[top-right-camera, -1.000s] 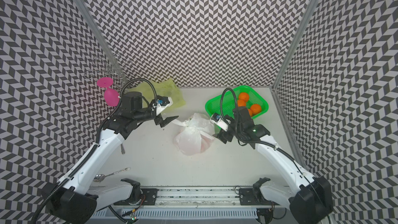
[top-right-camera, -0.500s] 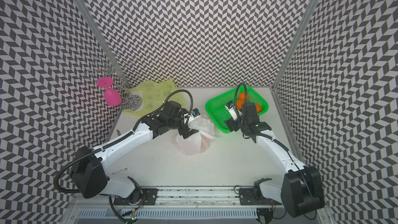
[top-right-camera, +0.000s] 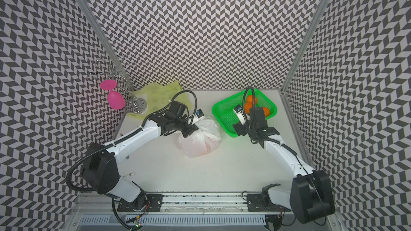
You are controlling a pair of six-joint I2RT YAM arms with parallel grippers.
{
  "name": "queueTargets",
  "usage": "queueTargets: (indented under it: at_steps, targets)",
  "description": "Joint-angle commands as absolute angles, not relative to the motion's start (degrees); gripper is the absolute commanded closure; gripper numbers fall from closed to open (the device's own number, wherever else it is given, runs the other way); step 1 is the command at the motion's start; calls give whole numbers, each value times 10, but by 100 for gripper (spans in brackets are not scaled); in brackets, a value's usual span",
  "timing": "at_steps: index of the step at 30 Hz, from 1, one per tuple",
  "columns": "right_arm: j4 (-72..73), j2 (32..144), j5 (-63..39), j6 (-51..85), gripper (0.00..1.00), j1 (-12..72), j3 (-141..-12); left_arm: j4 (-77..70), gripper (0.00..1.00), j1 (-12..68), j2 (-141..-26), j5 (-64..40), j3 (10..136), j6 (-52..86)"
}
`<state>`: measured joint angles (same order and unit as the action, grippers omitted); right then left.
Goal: Place the oranges into plastic bags & tie knots
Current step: Pick up the plastic bag at the center of the board, then place the plastic bag at the center of the board.
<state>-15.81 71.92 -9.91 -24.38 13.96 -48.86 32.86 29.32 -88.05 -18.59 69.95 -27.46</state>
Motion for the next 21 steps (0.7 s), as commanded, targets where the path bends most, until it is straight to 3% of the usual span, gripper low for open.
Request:
queueTargets:
  at_steps: [1,10,21]
  targets:
    - [-131,704,-113,-247,14,138,-485,377,91,233,-820,-221,722,-298]
    - [-133,700,-126,-256,14,145,-482,425,92,39,-746,-172,716,-387]
    - [-127,697,-126,-269,14,160,-472,364,90,-57,-759,-94,685,-384]
